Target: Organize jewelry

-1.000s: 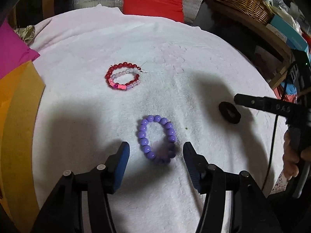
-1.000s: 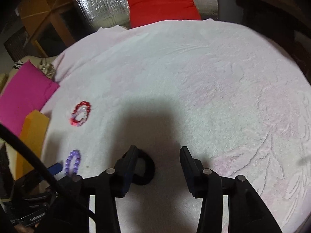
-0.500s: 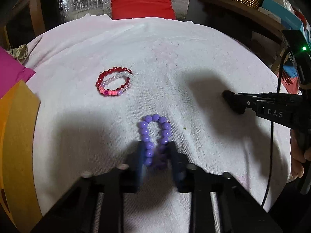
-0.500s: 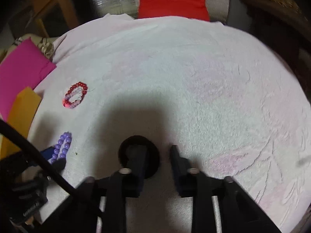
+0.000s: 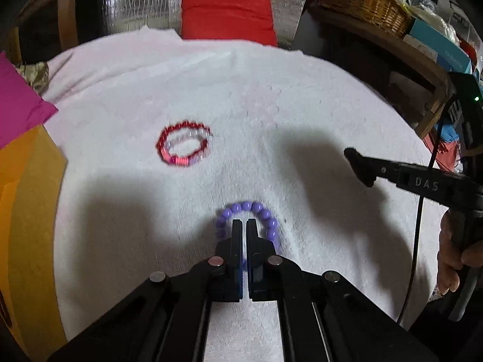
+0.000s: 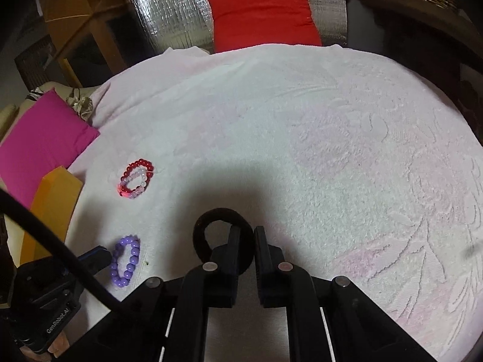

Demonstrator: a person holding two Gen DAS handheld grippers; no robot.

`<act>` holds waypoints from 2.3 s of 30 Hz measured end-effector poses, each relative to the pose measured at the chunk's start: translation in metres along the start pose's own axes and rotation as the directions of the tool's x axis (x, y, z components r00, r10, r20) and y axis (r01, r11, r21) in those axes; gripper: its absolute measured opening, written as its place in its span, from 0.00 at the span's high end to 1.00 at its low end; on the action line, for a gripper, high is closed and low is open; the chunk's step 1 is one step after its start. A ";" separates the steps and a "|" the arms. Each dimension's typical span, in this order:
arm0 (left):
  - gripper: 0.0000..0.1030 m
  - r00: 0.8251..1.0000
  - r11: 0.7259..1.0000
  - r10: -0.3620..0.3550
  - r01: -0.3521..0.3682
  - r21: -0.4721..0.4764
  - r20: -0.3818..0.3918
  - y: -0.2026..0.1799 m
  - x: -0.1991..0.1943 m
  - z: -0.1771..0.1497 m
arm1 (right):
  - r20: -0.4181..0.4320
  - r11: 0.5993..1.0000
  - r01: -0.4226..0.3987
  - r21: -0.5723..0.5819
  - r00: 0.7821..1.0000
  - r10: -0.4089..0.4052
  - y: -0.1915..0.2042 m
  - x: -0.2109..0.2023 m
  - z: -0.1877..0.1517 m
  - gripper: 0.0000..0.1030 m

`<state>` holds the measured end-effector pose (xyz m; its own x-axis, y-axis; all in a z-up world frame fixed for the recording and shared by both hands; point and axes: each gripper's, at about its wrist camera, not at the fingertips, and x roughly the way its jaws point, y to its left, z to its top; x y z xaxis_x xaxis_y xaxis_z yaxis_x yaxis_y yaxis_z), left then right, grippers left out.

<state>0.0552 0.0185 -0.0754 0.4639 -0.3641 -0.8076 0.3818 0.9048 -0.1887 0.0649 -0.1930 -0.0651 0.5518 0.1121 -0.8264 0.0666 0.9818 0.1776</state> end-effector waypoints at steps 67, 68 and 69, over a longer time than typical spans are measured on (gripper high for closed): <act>0.91 1.000 0.999 0.024 -0.024 0.027 -0.015 -0.015 0.022 0.001 | -0.078 1.000 -0.002 -0.025 0.997 0.000 0.004 0.024 -0.006 0.90; 0.91 1.000 0.999 0.024 -0.023 0.026 -0.012 -0.016 0.022 0.001 | -0.079 1.000 -0.002 -0.025 0.997 0.000 0.004 0.024 -0.006 0.90; 0.91 1.000 1.000 0.021 -0.021 0.023 -0.007 -0.016 0.021 0.001 | -0.079 1.000 -0.002 -0.025 0.997 0.000 0.004 0.024 -0.006 0.90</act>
<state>0.0598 -0.0035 -0.0883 0.4665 -0.3432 -0.8152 0.3899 0.9071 -0.1588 0.0733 -0.1856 -0.0878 0.4846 0.1239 -0.8659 0.0444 0.9851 0.1659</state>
